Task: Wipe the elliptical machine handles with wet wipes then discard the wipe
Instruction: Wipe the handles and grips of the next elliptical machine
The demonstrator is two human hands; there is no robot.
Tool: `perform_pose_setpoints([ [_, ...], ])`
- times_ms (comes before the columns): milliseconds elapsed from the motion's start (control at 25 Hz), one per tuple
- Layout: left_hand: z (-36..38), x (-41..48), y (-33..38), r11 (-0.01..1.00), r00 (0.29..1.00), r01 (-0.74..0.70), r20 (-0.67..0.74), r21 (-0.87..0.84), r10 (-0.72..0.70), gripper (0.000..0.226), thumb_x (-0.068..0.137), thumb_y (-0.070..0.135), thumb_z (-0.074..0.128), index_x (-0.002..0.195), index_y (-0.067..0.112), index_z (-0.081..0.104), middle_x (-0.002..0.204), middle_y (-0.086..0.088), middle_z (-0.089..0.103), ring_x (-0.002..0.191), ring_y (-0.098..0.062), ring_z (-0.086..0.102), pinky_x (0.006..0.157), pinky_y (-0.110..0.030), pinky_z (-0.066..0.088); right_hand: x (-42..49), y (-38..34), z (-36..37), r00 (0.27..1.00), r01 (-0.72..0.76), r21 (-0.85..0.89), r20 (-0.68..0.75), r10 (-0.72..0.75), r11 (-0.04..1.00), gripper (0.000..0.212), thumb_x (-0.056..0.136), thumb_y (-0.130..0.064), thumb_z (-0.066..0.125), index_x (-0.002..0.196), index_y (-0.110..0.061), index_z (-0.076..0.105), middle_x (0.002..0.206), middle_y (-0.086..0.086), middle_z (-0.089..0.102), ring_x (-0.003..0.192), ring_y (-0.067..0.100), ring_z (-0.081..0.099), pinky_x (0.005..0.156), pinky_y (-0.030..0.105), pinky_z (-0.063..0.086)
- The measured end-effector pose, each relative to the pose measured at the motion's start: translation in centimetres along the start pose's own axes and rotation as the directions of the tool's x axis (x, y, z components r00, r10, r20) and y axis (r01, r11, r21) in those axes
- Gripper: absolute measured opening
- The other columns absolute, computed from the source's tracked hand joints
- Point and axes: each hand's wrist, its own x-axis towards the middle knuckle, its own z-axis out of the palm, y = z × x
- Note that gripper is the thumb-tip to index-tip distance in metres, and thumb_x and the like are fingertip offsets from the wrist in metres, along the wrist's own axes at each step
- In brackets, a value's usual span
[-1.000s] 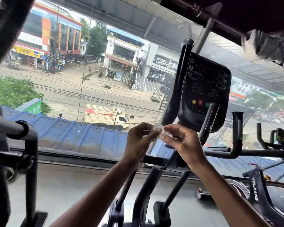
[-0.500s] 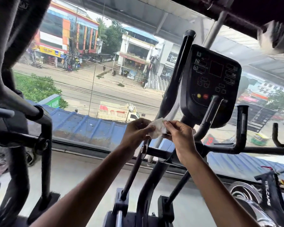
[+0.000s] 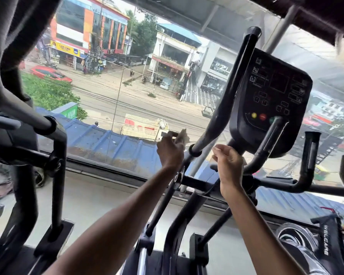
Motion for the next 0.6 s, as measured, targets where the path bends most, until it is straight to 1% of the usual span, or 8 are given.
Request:
perform_pose_setpoints([
  [40,1.0,0.7,-0.1,0.998,1.0,-0.008,0.0,0.057,0.008,0.016,0.093,0.011,0.066,0.108,0.009,0.074,0.098,-0.005,0.078,0.084,-0.024,0.07,0.074,-0.03,0.05,0.3,0.2,0.4,1.0,0.023,-0.019,-0.003,-0.023,1.0,0.022,0.072,-0.041,0.074,0.091,-0.03,0.076,0.084,-0.016,0.077,0.09,0.011,0.074,0.087,0.059,0.06],
  [120,3.1,1.8,-0.4,0.995,0.998,0.002,0.062,0.102,-0.009,0.015,0.095,0.012,0.062,0.106,0.009,0.073,0.099,-0.013,0.078,0.093,-0.032,0.07,0.076,-0.035,0.051,0.6,0.5,1.0,0.997,0.075,-0.048,0.004,-0.075,0.996,0.024,0.074,-0.036,0.072,0.099,-0.035,0.074,0.095,-0.016,0.076,0.099,0.01,0.072,0.088,0.058,0.06],
  [240,5.9,2.0,-1.7,0.993,0.97,-0.081,0.235,0.088,0.058,0.026,0.09,0.017,0.054,0.101,0.013,0.077,0.095,-0.013,0.079,0.089,-0.032,0.072,0.069,-0.034,0.052,1.3,1.5,1.8,0.991,0.134,-0.069,0.021,-0.133,0.989,0.027,0.076,-0.03,0.068,0.102,-0.038,0.071,0.103,-0.003,0.075,0.102,0.011,0.07,0.092,0.056,0.059],
  [320,6.8,1.6,-2.9,0.979,0.935,-0.172,0.33,0.107,0.129,0.037,0.085,0.019,0.046,0.106,0.016,0.076,0.093,-0.013,0.079,0.087,-0.034,0.072,0.066,-0.034,0.048,2.1,2.4,2.0,0.987,0.162,-0.073,0.036,-0.159,0.984,0.034,0.074,-0.034,0.066,0.108,-0.032,0.07,0.105,0.005,0.073,0.102,0.015,0.069,0.097,0.055,0.057],
  [400,7.2,1.7,-4.4,0.961,0.924,-0.234,0.342,0.147,0.173,0.04,0.09,0.01,0.047,0.118,0.018,0.074,0.097,-0.017,0.078,0.09,-0.038,0.071,0.069,-0.038,0.049,2.9,3.4,2.1,0.983,0.18,-0.098,0.04,-0.177,0.979,0.047,0.073,-0.035,0.062,0.117,-0.019,0.068,0.109,0.011,0.071,0.1,0.019,0.067,0.098,0.058,0.056],
  [480,7.7,2.4,-6.1,0.957,0.922,-0.242,0.345,0.159,0.176,0.046,0.093,0.002,0.051,0.131,0.02,0.07,0.103,-0.02,0.076,0.093,-0.038,0.072,0.071,-0.04,0.052,3.3,4.0,2.2,0.979,0.202,-0.135,0.055,-0.197,0.97,0.049,0.076,-0.027,0.06,0.12,-0.006,0.064,0.112,0.015,0.068,0.099,0.021,0.065,0.098,0.058,0.056],
  [520,7.8,2.7,-6.9,0.958,0.922,-0.238,0.348,0.159,0.171,0.05,0.093,0.001,0.051,0.135,0.022,0.068,0.104,-0.02,0.076,0.094,-0.037,0.073,0.071,-0.039,0.053,3.4,4.4,2.3,0.977,0.214,-0.157,0.062,-0.206,0.964,0.045,0.078,-0.021,0.06,0.119,-0.003,0.063,0.113,0.016,0.067,0.099,0.018,0.065,0.097,0.054,0.056],
  [600,8.0,2.5,-7.1,0.959,0.93,-0.248,0.31,0.136,0.197,0.052,0.093,0.004,0.051,0.138,0.027,0.065,0.103,-0.017,0.077,0.091,-0.033,0.075,0.069,-0.037,0.053,3.7,5.0,2.3,0.971,0.236,-0.181,0.066,-0.228,0.955,0.039,0.078,-0.012,0.061,0.117,-0.002,0.062,0.117,0.016,0.067,0.1,0.011,0.065,0.093,0.039,0.057],
])
